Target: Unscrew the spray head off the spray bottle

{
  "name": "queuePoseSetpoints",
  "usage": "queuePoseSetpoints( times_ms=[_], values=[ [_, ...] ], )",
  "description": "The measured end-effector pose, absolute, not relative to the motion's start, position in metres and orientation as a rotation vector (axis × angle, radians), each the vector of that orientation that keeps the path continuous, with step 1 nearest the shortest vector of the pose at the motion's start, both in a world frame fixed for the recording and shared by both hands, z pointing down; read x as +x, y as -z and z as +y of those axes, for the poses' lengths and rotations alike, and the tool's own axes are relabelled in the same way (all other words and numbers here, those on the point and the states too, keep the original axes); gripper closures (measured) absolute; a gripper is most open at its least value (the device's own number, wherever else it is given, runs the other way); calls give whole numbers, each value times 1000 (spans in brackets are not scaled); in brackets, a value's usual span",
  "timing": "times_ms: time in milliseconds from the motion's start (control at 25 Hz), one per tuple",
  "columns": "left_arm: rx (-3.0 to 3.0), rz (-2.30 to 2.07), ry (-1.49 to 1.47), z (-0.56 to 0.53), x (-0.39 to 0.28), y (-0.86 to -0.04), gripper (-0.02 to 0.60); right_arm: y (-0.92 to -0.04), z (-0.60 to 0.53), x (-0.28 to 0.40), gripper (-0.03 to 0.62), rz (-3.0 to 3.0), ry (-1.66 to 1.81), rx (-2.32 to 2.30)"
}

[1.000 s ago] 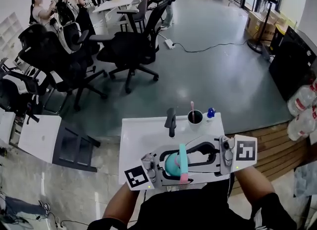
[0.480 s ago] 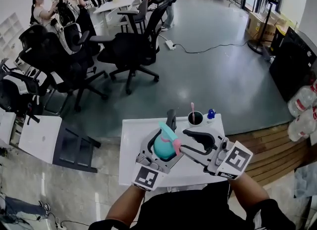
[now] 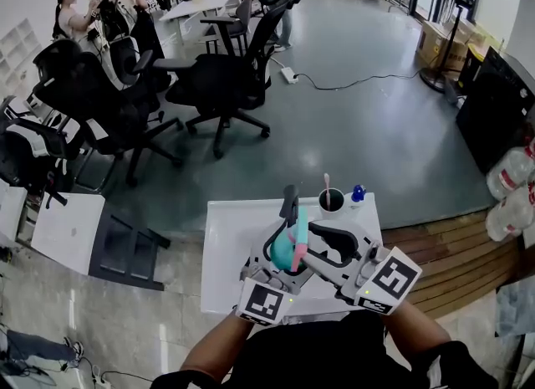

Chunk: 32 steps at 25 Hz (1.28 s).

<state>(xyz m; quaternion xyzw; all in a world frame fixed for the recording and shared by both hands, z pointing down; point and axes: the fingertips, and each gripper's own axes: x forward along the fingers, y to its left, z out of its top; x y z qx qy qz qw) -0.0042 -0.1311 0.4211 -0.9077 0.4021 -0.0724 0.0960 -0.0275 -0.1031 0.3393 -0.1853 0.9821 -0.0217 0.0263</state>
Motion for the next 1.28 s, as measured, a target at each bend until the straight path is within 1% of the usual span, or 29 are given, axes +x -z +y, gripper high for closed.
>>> queuePoseSetpoints(
  times_ms=[200,280,480,840,1000,1280],
  values=[
    [-2660,1216,284,-133,0,-435,151,-346,-109,-30,422,3009,75,-787],
    [-2658,1223,292,-133,1,-437,150,-346,-110,-30,439,3000,47,-841],
    [-2689,1169,238,-128,5,-429,150,-341,-107,-28,450,2979,74,-798],
    [-2790,898,111,-106,16,-408,151,-332,-89,-30,459,3091,11,-494],
    [-2898,617,32,-84,25,-401,151,-330,-72,-32,459,3131,27,-284],
    [-2896,67,80,-30,33,-391,152,-322,-26,-24,459,3117,-93,220]
  ],
)
